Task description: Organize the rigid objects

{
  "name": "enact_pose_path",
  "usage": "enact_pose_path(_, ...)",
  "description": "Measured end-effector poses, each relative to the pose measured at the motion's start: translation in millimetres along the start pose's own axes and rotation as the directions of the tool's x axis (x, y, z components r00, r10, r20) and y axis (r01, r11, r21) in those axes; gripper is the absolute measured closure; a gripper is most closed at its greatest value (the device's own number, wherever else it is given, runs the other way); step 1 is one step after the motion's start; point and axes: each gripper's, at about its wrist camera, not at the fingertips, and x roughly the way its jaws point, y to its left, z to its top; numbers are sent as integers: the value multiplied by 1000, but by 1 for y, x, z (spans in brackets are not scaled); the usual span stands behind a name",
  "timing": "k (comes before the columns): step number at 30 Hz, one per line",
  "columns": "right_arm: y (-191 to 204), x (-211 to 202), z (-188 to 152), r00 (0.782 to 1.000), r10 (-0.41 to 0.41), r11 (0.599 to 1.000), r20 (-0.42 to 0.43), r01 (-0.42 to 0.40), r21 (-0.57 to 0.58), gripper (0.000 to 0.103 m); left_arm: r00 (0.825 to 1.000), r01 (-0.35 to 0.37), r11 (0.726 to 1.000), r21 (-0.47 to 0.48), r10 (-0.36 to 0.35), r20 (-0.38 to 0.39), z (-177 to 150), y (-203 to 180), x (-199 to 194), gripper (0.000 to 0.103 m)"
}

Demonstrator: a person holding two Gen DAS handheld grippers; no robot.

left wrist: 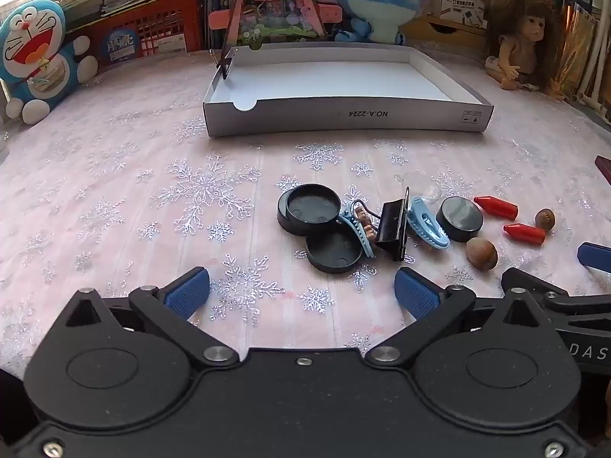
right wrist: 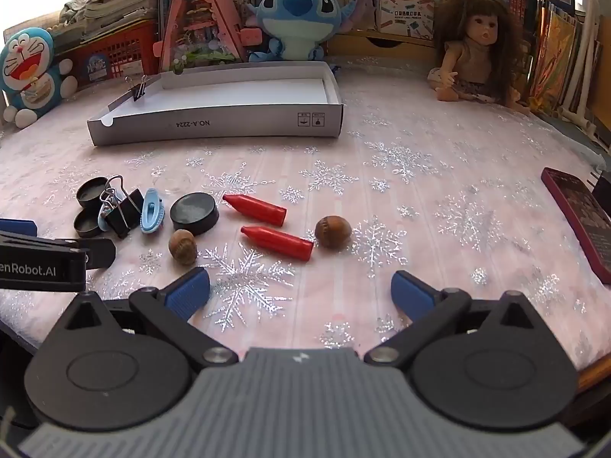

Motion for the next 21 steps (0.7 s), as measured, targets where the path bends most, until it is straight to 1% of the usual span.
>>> enact_pose_path(2, 0, 0, 0, 1000, -1, 1000, 0, 1, -1, 0, 1000, -11, 1000, 10, 11, 13, 0, 0, 0, 0)
enact_pose_path(7, 0, 0, 0, 1000, 1, 1000, 8, -1, 0, 0, 1000, -7, 1000, 8, 7, 2, 2, 0, 0, 0)
enact_pose_path(21, 0, -1, -1, 1000, 0, 1000, 9, 0, 1, 0, 1000, -10, 1000, 9, 10, 7, 1, 0, 0, 0)
